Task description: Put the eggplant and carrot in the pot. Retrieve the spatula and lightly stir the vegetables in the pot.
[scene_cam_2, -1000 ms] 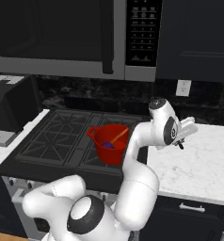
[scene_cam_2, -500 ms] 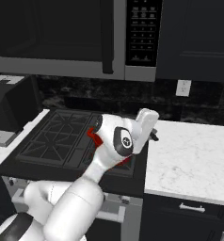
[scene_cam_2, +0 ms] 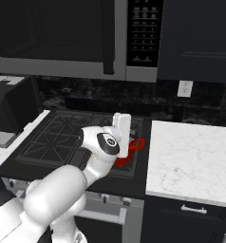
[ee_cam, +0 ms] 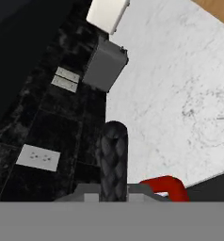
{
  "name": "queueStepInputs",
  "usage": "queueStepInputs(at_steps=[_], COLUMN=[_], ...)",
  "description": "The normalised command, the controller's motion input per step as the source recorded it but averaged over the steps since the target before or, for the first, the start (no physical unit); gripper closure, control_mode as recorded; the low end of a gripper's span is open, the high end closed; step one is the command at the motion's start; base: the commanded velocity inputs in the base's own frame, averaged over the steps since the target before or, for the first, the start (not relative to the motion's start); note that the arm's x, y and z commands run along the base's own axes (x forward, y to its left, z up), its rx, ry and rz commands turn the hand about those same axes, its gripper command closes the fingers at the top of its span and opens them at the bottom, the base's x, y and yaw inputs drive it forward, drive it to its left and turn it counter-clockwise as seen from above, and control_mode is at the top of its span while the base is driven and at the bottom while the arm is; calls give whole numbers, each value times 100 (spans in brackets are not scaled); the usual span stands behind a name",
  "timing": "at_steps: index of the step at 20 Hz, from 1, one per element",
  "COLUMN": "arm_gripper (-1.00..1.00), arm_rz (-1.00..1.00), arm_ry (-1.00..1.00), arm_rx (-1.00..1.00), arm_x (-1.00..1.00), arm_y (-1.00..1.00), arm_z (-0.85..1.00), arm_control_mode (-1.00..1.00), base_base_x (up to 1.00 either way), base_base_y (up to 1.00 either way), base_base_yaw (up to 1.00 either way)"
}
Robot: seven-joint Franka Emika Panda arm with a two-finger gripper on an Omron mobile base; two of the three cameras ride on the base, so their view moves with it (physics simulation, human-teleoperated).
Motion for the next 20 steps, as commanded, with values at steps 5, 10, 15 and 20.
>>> queueStepInputs(at_steps=[5,10,15,20], arm_gripper=[100,100,100,100], arm_rz=[30,20,16,19], arm_ry=[69,66,53,45], arm_rx=[-22,-29,-26,-27], arm_x=[8,3,3,-12], arm_y=[15,0,0,-7], arm_z=[88,95,100,100], arm_control_mode=[-100,-100,-100,-100], base_base_x=[0,0,0,0], base_base_y=[0,0,0,0], base_base_yaw=[0,0,0,0])
